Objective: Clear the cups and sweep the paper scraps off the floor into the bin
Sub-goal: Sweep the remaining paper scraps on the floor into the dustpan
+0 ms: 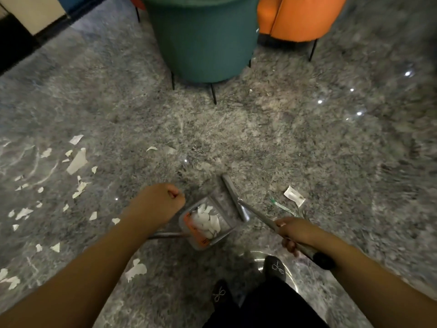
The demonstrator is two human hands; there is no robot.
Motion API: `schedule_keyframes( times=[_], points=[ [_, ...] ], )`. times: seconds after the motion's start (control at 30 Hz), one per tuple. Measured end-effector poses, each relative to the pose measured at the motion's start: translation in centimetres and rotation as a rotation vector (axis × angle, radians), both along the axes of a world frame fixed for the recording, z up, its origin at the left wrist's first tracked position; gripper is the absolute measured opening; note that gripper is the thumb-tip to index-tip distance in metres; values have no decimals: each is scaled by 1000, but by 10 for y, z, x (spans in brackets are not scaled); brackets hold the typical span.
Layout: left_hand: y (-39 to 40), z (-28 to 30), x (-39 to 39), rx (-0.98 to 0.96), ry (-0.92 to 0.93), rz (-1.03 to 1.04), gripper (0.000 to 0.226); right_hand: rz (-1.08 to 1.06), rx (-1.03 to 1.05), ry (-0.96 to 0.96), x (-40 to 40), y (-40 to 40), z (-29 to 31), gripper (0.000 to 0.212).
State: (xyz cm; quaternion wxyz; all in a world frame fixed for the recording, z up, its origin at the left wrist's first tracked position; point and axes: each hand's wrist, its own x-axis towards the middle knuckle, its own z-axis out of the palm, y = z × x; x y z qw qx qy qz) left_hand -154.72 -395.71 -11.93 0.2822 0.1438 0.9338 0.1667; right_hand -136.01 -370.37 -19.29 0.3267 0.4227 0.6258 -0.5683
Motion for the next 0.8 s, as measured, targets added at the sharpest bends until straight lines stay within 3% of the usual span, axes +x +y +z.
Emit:
schedule_keyframes(
  times=[0.1, 0.23, 0.3, 0.47, 0.8],
  points=[
    [29, 2, 4, 5, 36, -66, 37, -98, 5, -3, 15, 23, 4, 23],
    [85, 2, 12, -19, 64, -151, 20, -147, 73, 18, 40, 67, 8, 35],
    [118, 0, 17, -28, 111, -180, 22, -225, 45, -8, 53, 94, 6, 36],
    [201, -9, 33, -84, 112, -293, 25, -275, 49, -61, 71, 168, -1, 19],
    [311, -23, 40, -175, 146, -362, 24, -204, 181, -142, 78, 299, -29, 13]
  ],
)
